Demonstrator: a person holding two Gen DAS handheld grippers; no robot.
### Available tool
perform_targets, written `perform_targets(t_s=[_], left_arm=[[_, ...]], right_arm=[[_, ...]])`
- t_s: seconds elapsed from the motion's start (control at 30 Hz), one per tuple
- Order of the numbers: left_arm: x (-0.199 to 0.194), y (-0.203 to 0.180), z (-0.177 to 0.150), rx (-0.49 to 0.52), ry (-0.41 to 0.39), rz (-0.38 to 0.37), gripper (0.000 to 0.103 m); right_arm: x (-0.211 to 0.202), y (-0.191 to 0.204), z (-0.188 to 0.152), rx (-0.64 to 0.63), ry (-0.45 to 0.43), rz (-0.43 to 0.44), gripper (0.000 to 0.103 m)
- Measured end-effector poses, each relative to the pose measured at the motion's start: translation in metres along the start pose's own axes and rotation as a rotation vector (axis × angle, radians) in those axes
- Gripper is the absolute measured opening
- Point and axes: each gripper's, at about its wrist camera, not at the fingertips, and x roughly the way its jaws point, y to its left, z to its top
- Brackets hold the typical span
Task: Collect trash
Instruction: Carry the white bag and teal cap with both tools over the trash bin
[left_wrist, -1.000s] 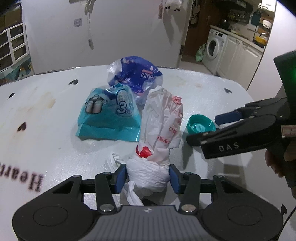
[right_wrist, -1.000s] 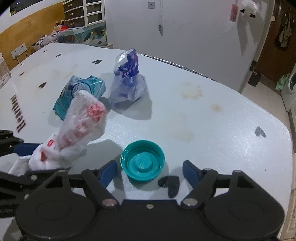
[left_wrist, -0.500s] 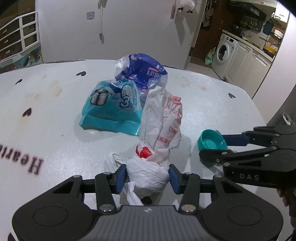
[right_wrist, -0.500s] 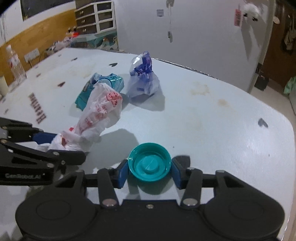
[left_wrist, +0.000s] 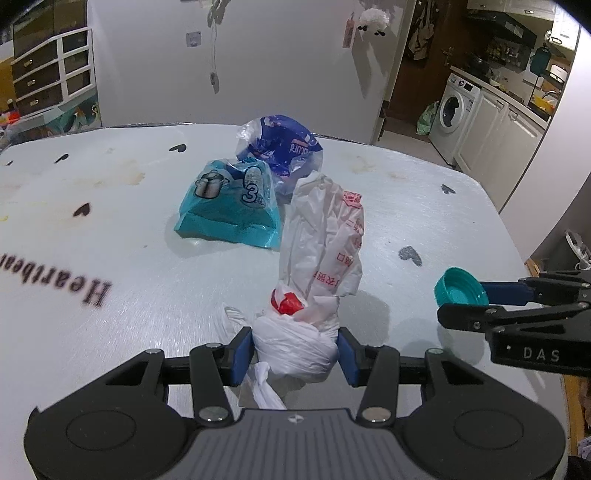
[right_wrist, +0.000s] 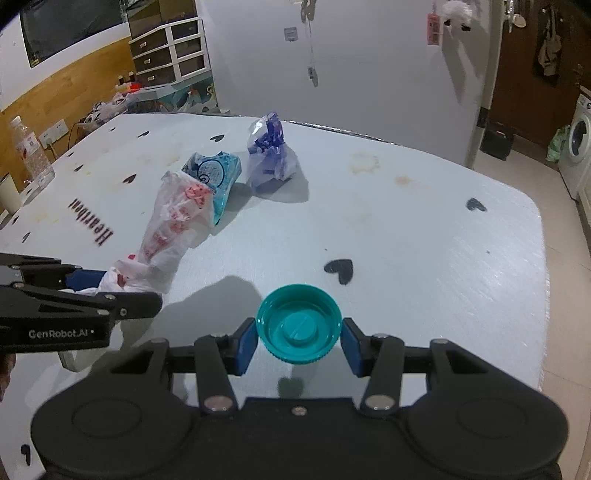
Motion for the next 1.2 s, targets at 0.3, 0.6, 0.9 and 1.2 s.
perform_targets(t_s=[0.3, 0.6, 0.9, 1.2], left_arm=[[-0.034, -0.013, -0.019, -0.01, -0.023, 0.01, 0.049], [-0.06, -0.032, -0.033, -0.001, -0.049, 0.029, 0.049], [-0.074, -0.072, -0.042, 0.013, -0.066, 0.036, 0.049], [-0.071, -0.141, -0.042, 0.045, -0.06, 0.013, 0.049]], right_arm=[[-0.037, -0.001, -0.019, 0.016, -0.023, 0.001, 0.049], [-0.069, -0.01, -0.042, 0.043, -0.051, 0.004, 0.05], [-0.095, -0.035, -0.064, 0.038, -0.064, 0.021, 0.049], [-0.129, -0.089, -0.086, 0.059, -0.083, 0.025, 0.049]])
